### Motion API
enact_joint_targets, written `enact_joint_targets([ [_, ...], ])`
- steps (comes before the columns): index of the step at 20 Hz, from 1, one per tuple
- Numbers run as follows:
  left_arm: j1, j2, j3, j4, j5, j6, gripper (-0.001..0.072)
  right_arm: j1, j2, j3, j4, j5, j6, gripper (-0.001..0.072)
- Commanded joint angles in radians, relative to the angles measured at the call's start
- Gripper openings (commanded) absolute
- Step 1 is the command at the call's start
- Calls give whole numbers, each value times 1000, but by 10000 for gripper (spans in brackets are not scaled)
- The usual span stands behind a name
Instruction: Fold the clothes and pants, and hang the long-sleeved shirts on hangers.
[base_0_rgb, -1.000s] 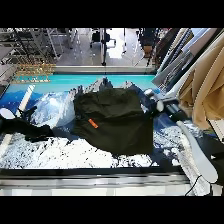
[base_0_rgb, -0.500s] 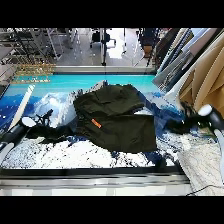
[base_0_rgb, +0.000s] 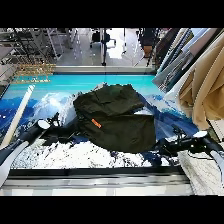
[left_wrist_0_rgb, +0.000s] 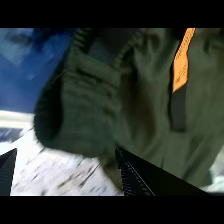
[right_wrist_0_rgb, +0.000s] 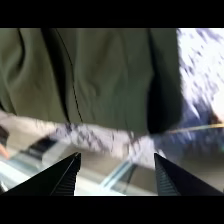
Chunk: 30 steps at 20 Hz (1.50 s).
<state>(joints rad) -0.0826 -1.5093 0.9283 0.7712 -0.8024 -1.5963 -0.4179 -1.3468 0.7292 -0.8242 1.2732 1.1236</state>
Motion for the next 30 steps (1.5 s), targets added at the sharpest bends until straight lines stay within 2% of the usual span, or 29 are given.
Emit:
enact_joint_targets([
  [1,-32,-65,0,-154,130,-28,446,68,-32,-19,52,-153,51,496],
  [2,-34,-79,0,-192,148,-28,269,90,-50,-19,61,-165,58,430],
  [3,-34,-82,0,-214,144,-27,47,109,-58,-19,75,-169,62,133],
  [4,-34,-76,1,-216,126,-13,10,122,-52,-18,88,-172,47,67],
  [5,-27,-59,2,-217,98,11,9,127,-29,-14,99,-163,30,18],
  [6,-15,-31,5,-216,66,77,10,127,8,3,99,-130,18,18],
  [8,37,58,45,-219,-96,229,9,124,148,90,67,-2,-12,17],
  [10,114,168,154,-219,-335,252,10,124,338,223,2,70,-2,16],
  [12,190,280,329,-227,-573,251,10,124,552,406,-117,71,57,16],
  [14,259,379,547,-270,-747,253,11,125,733,632,-265,29,106,16],
  [16,328,452,795,-338,-846,296,12,125,843,848,-311,-56,126,15],
  [18,400,497,1045,-415,-830,296,12,125,879,1038,-278,-186,121,15],
  [20,460,515,1241,-420,-760,296,10,125,855,1165,-280,-310,88,15],
  [22,498,536,1257,-402,-673,295,11,125,782,1209,-272,-375,66,15],
  [24,486,529,1152,-377,-654,295,11,125,657,1201,-224,-337,66,15],
  [27,383,502,802,-288,-642,296,12,127,389,1133,-46,-162,47,15],
  [28,336,483,679,-235,-606,296,12,144,285,1084,14,-113,19,15],
  [30,245,422,433,-151,-425,297,12,212,94,972,2,-112,8,15],
])
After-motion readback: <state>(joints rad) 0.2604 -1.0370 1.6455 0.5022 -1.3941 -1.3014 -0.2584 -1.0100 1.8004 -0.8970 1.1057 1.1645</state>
